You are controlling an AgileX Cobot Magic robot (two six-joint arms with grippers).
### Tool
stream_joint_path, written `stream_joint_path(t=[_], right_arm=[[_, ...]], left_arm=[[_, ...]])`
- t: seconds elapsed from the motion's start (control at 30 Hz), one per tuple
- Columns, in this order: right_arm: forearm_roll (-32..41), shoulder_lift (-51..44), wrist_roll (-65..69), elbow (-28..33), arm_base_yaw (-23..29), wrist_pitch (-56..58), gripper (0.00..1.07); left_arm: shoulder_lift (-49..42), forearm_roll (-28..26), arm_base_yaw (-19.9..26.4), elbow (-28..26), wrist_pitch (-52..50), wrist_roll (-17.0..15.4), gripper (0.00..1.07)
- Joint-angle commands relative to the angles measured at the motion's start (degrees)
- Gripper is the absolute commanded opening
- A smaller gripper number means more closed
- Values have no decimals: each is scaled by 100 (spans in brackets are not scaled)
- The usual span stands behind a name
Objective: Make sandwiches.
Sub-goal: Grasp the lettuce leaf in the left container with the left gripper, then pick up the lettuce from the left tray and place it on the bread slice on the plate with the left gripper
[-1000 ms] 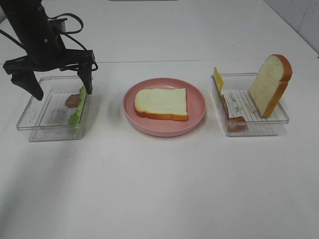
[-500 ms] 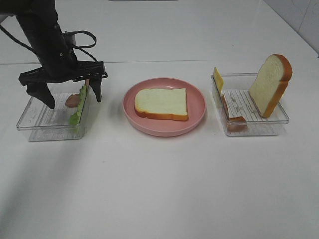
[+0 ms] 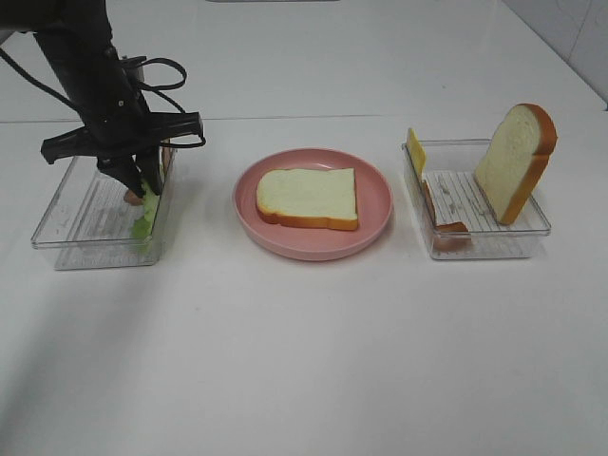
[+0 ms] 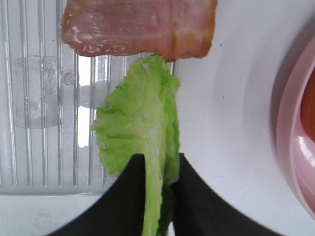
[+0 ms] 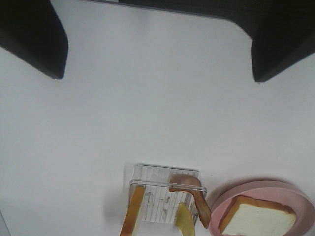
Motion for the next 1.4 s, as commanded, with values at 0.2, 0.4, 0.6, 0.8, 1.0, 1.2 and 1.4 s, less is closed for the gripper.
stream_joint_path(t=[0.2,0.4,0.6,0.8,1.0,1.2,1.4], right_arm=[[23,-189,23,11,-6,-17,99],[23,-189,23,11,-6,-17,99],[23,-189,23,11,-6,-17,99],[23,-189,23,11,-6,-17,99],[23,-189,23,11,-6,-17,99],[23,-189,23,11,-6,-17,99],[23,-189,23,11,-6,-17,99]], left_arm=[[-6,-11,-17,34,-57,-69,0],[-6,-11,-17,34,17,-46,0],[-63,-11,-17,34,407,-23,0],[-327,-6,-17,34,533,57,0],[-791,-11,-17,34,550,57,0],[-1283,-155,-17,34,367,63,0],[-1438,-1289,-52,23,-195,309,0]])
